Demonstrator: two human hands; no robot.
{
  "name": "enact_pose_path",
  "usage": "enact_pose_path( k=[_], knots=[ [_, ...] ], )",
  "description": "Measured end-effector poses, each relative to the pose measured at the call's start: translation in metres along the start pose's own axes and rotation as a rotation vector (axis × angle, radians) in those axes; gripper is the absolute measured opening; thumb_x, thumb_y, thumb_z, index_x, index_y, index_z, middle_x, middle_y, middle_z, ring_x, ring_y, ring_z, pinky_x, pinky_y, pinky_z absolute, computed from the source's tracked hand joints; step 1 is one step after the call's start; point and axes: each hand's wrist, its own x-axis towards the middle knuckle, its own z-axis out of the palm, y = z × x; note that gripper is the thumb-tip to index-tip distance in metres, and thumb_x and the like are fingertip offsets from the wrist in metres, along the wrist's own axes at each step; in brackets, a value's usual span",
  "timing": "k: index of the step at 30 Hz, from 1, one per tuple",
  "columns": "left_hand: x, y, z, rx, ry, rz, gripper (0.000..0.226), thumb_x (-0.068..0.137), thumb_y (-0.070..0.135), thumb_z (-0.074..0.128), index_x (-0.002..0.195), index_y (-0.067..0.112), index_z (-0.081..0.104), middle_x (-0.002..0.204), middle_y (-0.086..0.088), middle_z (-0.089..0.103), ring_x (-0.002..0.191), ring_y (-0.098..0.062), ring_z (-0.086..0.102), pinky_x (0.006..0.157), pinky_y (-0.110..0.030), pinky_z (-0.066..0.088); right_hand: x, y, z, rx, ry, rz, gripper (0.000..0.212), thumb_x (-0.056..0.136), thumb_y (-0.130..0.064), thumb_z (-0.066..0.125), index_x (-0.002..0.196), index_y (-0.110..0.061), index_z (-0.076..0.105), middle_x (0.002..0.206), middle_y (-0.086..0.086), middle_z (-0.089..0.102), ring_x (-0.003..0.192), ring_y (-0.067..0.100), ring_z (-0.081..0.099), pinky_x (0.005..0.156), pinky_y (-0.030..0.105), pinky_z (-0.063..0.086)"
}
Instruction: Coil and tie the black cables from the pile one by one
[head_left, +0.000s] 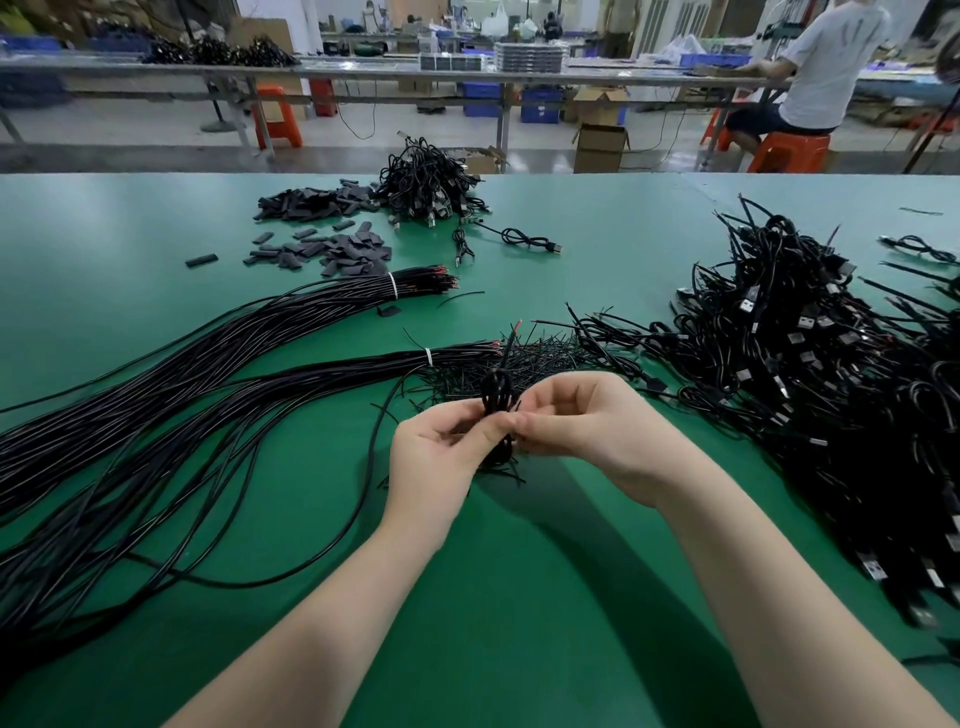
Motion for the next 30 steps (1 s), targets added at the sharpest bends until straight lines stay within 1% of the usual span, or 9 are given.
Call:
enact_pose_path(
  k=[3,5,7,9,12,14,16,20,30],
  knots=[
    [0.003,0.003,0.000,-0.112,0.048,-0.135,0.022,0.062,0.040,0.076,0.076,0.023,0.079,0.067,0.001,0.071,0.053,-0.011,0.064,0.056,-0.023,0.054,0.005,0.004,0.009,-0.609,0.164,-0.464,0.008,0.084,-0.005,0.070,0.078,-0.011,0.068,0.070,-0.005,0.063,0.066,0.008,0.055,0.067,0.028,0.047],
    [0.004,0.005,-0.001,-0.125,0.065,-0.201,0.028,0.061,0.046,0.074,0.075,0.022,0.078,0.063,0.003,0.066,0.050,-0.010,0.059,0.051,-0.021,0.051,0.007,0.008,0.015,-0.951,0.224,-0.764,0.005,0.082,0.000,0.067,0.084,-0.004,0.070,0.078,0.004,0.066,0.074,0.022,0.061,0.067,0.033,0.052],
    [0.005,0.005,-0.002,-0.138,0.084,-0.223,0.031,0.062,0.048,0.073,0.072,0.019,0.077,0.062,0.003,0.063,0.050,-0.011,0.057,0.050,-0.020,0.049,0.007,0.012,0.020,-1.025,0.248,-0.813,0.006,0.082,-0.001,0.068,0.087,-0.002,0.071,0.081,0.011,0.067,0.078,0.031,0.062,0.067,0.039,0.054],
    [0.006,0.004,-0.001,-0.163,0.122,-0.209,0.032,0.063,0.045,0.074,0.077,0.015,0.075,0.065,0.002,0.065,0.054,-0.011,0.059,0.053,-0.020,0.051,0.006,0.008,0.021,-0.803,0.302,-0.682,0.003,0.084,-0.012,0.070,0.083,-0.010,0.073,0.080,0.001,0.069,0.079,0.020,0.063,0.072,0.035,0.053],
    [0.007,0.002,-0.001,-0.189,0.139,-0.177,0.031,0.066,0.038,0.074,0.085,0.014,0.072,0.075,0.002,0.072,0.066,-0.012,0.067,0.064,-0.022,0.055,0.004,0.003,0.022,-0.487,0.437,-0.293,0.029,0.083,-0.045,0.069,0.070,-0.019,0.071,0.065,-0.012,0.068,0.064,0.003,0.060,0.063,0.017,0.047],
    [0.008,0.001,-0.003,-0.203,0.109,-0.167,0.026,0.065,0.034,0.074,0.083,0.016,0.072,0.078,0.000,0.073,0.071,-0.013,0.068,0.068,-0.023,0.055,0.002,0.002,0.023,-0.296,0.314,-0.029,0.042,0.082,-0.054,0.065,0.067,-0.015,0.070,0.063,-0.007,0.069,0.058,0.007,0.061,0.057,0.021,0.051],
    [0.008,0.000,-0.004,-0.193,0.071,-0.157,0.023,0.065,0.031,0.074,0.082,0.016,0.074,0.080,-0.001,0.074,0.073,-0.011,0.068,0.069,-0.021,0.054,0.000,0.004,0.027,-0.079,0.196,0.117,0.036,0.083,-0.049,0.068,0.067,-0.016,0.070,0.062,-0.004,0.069,0.055,0.008,0.060,0.051,0.021,0.049],
    [0.009,-0.001,-0.005,-0.203,0.054,-0.155,0.017,0.062,0.027,0.075,0.076,0.017,0.076,0.077,0.001,0.074,0.069,-0.007,0.067,0.066,-0.018,0.052,0.000,-0.001,0.024,0.118,0.142,0.215,0.025,0.080,-0.039,0.075,0.069,-0.017,0.069,0.067,-0.002,0.068,0.055,0.008,0.058,0.051,0.020,0.048],
    [0.008,-0.002,-0.005,-0.226,0.018,-0.136,0.014,0.055,0.017,0.080,0.068,0.019,0.076,0.075,0.000,0.074,0.071,-0.010,0.069,0.067,-0.019,0.054,-0.002,-0.004,0.018,0.150,0.145,0.260,0.011,0.082,-0.024,0.075,0.076,-0.015,0.073,0.066,-0.003,0.069,0.051,0.005,0.058,0.047,0.017,0.046]
  ],
)
